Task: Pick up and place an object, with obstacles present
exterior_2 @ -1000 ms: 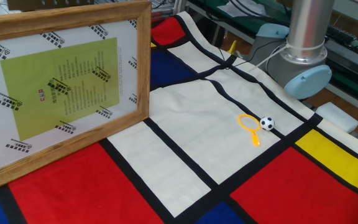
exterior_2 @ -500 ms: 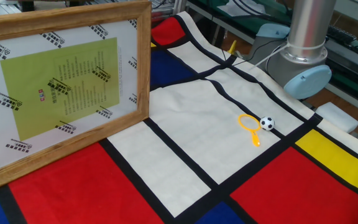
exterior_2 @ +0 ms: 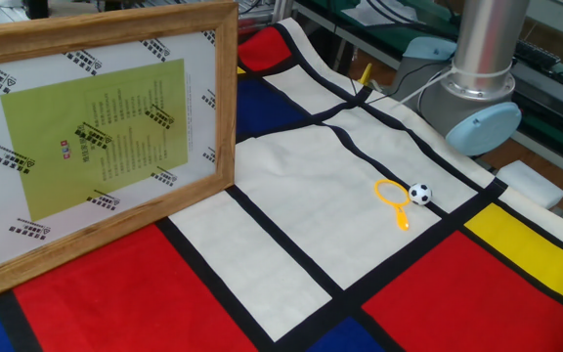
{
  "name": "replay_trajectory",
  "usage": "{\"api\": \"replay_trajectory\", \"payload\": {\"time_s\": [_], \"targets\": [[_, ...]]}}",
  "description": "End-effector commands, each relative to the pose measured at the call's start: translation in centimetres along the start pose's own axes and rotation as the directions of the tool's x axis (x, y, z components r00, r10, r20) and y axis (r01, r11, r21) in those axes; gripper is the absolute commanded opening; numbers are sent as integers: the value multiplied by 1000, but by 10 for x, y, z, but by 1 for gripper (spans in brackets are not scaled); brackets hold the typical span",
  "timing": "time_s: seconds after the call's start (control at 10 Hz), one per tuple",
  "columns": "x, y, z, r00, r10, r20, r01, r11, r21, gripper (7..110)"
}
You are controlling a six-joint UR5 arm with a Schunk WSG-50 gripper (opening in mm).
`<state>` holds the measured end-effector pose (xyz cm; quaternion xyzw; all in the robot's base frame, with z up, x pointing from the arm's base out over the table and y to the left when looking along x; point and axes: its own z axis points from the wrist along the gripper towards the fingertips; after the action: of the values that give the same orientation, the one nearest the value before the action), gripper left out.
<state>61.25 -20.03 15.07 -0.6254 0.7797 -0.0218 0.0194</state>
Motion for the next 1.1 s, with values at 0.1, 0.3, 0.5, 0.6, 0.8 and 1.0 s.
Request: {"api": "replay_trajectory", "payload": {"time_s": [0.1, 0.3, 0.5, 0.6, 0.8, 1.0], "targets": [[-29, 5, -3, 993, 31, 118, -29, 999, -22, 7], [-18, 8, -2, 996, -41, 75, 43, 999, -27, 7], [-7, 6, -2, 998, -61, 34, 62, 998, -23, 7], [-10, 7, -2, 997, -60, 44, 62, 998, -26, 7], [-14, 11, -4, 997, -44, 62, 46, 998, -39, 7], [-11, 16, -27, 998, -28, 48, 30, 998, -50, 7]]}}
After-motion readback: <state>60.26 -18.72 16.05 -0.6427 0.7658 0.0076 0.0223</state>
